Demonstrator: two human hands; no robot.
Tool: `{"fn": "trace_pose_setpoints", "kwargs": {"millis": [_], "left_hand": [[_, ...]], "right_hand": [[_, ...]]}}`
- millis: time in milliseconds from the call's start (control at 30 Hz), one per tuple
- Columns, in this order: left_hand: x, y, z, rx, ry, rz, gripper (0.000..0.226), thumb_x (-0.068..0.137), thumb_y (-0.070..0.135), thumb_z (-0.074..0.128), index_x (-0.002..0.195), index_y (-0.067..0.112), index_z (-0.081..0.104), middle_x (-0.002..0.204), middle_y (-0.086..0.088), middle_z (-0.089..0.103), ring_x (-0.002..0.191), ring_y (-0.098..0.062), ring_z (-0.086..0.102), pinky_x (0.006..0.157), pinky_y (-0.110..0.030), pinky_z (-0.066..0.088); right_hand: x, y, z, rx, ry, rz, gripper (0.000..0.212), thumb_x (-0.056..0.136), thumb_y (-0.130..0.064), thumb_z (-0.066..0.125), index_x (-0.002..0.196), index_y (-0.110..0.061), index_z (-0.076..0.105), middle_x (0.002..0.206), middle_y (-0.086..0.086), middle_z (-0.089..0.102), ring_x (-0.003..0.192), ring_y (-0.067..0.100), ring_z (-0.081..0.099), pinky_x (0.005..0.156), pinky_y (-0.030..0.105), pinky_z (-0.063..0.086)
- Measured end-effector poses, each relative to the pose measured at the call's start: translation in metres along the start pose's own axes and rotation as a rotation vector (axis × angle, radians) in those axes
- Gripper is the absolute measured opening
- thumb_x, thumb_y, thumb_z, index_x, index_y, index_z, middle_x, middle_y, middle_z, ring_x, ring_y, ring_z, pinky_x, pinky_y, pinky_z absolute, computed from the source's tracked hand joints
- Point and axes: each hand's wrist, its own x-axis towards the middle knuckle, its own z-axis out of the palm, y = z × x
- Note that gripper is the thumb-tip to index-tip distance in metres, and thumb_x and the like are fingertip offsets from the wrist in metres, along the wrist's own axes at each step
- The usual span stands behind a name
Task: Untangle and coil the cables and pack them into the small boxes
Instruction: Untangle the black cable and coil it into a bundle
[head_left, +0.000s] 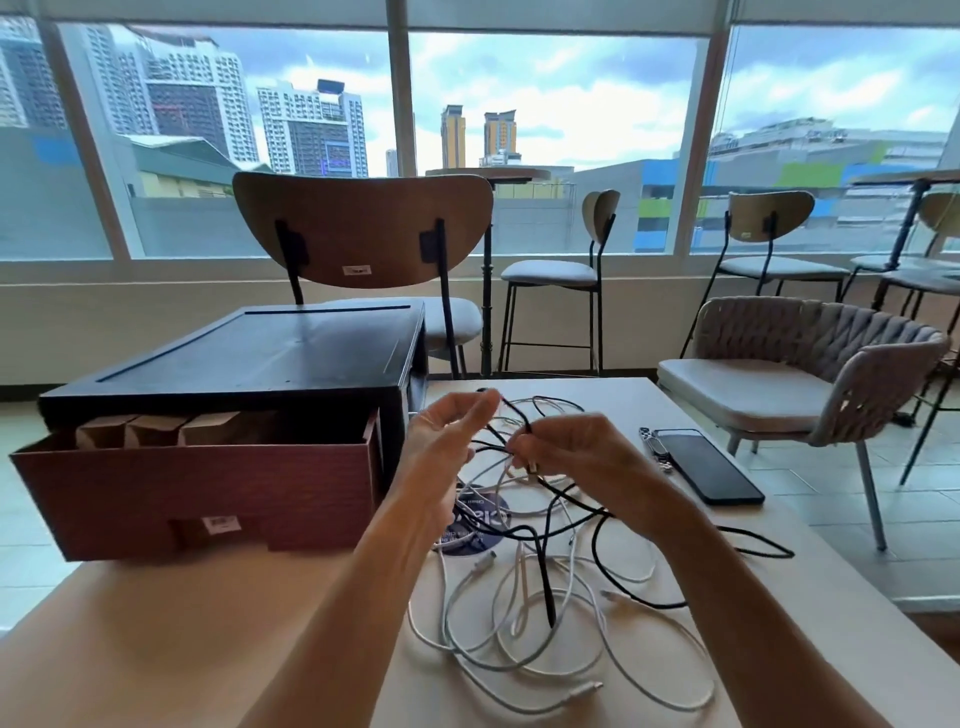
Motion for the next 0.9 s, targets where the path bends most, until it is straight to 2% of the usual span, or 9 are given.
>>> {"fn": "trace_pose_setpoints", "kwargs": {"millis": [100,200,267,333,400,500,667,800,900], "left_hand": [[0.003,0.000,-0.002,-0.056,0.020,0.026,0.029,0.079,0.045,0.066,0.101,0.026,0.062,0.105,0.010,0.066,0.106,-0.013,0.058,0.086,-0.032,0.043],[0.004,0.001,-0.001,-0.071,-0.139,0.011,0.042,0.085,0.048,0.056,0.121,0.027,0.057,0.121,0.001,0.069,0.118,-0.016,0.061,0.094,-0.033,0.046],[0.003,0.001,0.001,-0.073,-0.237,-0.010,0.038,0.091,0.042,0.052,0.123,0.021,0.061,0.111,-0.002,0.073,0.113,-0.018,0.066,0.096,-0.035,0.046],[0.000,0.003,0.002,-0.106,-0.271,-0.007,0.029,0.095,0.030,0.052,0.113,0.013,0.068,0.087,-0.004,0.070,0.094,-0.020,0.070,0.087,-0.032,0.050],[-0.002,0.009,0.001,-0.178,-0.259,-0.006,0.023,0.097,0.022,0.052,0.102,0.008,0.070,0.072,-0.003,0.060,0.073,-0.018,0.063,0.076,-0.029,0.053],[-0.001,0.022,-0.007,-0.219,-0.190,0.007,0.020,0.096,0.018,0.054,0.092,0.006,0.069,0.067,-0.001,0.054,0.060,-0.011,0.050,0.068,-0.028,0.049],[0.006,0.033,-0.019,-0.269,-0.094,0.093,0.014,0.088,0.020,0.062,0.088,0.008,0.068,0.068,0.002,0.047,0.057,-0.005,0.038,0.054,-0.018,0.045],[0.009,0.035,-0.016,-0.270,-0.022,0.159,0.011,0.093,0.016,0.060,0.086,0.010,0.065,0.080,0.001,0.055,0.054,-0.004,0.033,0.047,-0.014,0.035],[0.006,0.035,-0.013,-0.143,0.032,0.211,0.014,0.096,0.017,0.060,0.087,0.009,0.067,0.063,0.007,0.048,0.056,-0.005,0.030,0.051,-0.016,0.033]], "right_hand": [[-0.005,-0.010,-0.016,0.264,-0.074,0.017,0.020,0.092,-0.021,0.062,0.102,-0.009,0.074,0.092,0.008,0.071,0.087,0.015,0.065,0.082,0.027,0.053],[-0.007,-0.017,-0.022,0.500,-0.100,0.026,0.021,0.094,-0.012,0.058,0.109,-0.004,0.070,0.088,0.009,0.068,0.080,0.013,0.065,0.077,0.023,0.056],[-0.007,-0.021,-0.021,0.568,-0.098,0.020,0.021,0.095,-0.009,0.056,0.111,-0.004,0.069,0.085,0.009,0.066,0.077,0.013,0.064,0.076,0.024,0.056],[-0.007,-0.025,-0.022,0.644,-0.078,0.016,0.020,0.093,-0.011,0.059,0.109,-0.004,0.070,0.084,0.008,0.066,0.075,0.013,0.064,0.076,0.025,0.057],[-0.006,-0.026,-0.028,0.750,-0.049,0.020,0.024,0.084,-0.017,0.072,0.106,-0.006,0.072,0.084,0.005,0.066,0.074,0.012,0.064,0.077,0.026,0.057],[-0.005,-0.024,-0.036,0.861,-0.042,0.030,0.038,0.071,-0.020,0.087,0.103,-0.007,0.073,0.084,0.002,0.065,0.075,0.013,0.063,0.078,0.028,0.057],[-0.004,-0.022,-0.029,0.922,-0.066,0.055,0.041,0.065,-0.017,0.091,0.100,-0.007,0.073,0.085,0.002,0.066,0.075,0.014,0.064,0.078,0.029,0.058],[-0.004,-0.025,-0.018,0.850,-0.122,0.057,0.033,0.084,-0.006,0.070,0.117,-0.003,0.069,0.100,0.009,0.071,0.082,0.016,0.068,0.085,0.031,0.057],[-0.006,-0.035,-0.016,0.833,-0.149,0.066,0.033,0.096,-0.009,0.049,0.124,0.003,0.063,0.096,0.008,0.068,0.076,0.014,0.063,0.080,0.029,0.055]]}}
